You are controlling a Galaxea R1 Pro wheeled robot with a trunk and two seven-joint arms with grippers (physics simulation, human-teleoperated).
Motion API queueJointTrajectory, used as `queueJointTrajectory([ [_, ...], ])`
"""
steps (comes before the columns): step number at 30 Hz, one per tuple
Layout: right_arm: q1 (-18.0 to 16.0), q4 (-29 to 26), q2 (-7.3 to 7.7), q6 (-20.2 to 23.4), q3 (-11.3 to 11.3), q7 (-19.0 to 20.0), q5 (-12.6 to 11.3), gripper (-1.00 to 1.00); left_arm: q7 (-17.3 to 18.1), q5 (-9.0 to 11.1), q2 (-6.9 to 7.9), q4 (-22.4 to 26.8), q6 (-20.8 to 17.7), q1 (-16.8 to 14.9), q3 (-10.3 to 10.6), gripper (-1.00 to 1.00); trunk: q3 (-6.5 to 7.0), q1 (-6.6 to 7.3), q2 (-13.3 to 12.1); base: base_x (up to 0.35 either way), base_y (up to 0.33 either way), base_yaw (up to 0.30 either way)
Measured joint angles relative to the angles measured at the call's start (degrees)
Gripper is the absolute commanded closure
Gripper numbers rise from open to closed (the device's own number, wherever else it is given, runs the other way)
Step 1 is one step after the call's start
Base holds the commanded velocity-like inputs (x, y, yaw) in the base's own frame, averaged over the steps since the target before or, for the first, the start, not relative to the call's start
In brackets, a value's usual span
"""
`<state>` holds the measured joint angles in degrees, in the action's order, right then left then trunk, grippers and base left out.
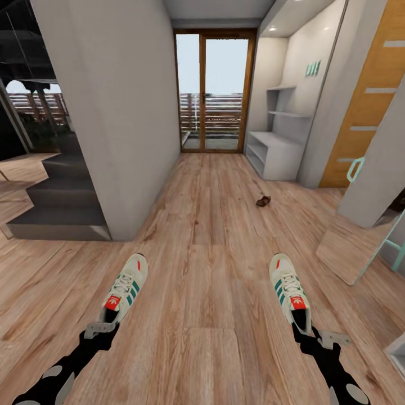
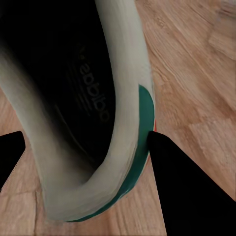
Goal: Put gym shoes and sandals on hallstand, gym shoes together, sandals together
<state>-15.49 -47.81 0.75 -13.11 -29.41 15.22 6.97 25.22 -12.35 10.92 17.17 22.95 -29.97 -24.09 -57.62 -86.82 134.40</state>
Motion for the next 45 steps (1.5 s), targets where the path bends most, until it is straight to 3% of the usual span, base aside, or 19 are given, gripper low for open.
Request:
queueJointTrajectory([
  [45, 0.0, -0.2, 0.14, -0.1, -0.3, -0.1, 0.0, 1.0, 0.0, 0.1, 0.02, 0.0, 0.0, 0.0, 0.0, 1.0, 0.0, 0.0, 0.0, 0.341, 0.0, 0.0],
])
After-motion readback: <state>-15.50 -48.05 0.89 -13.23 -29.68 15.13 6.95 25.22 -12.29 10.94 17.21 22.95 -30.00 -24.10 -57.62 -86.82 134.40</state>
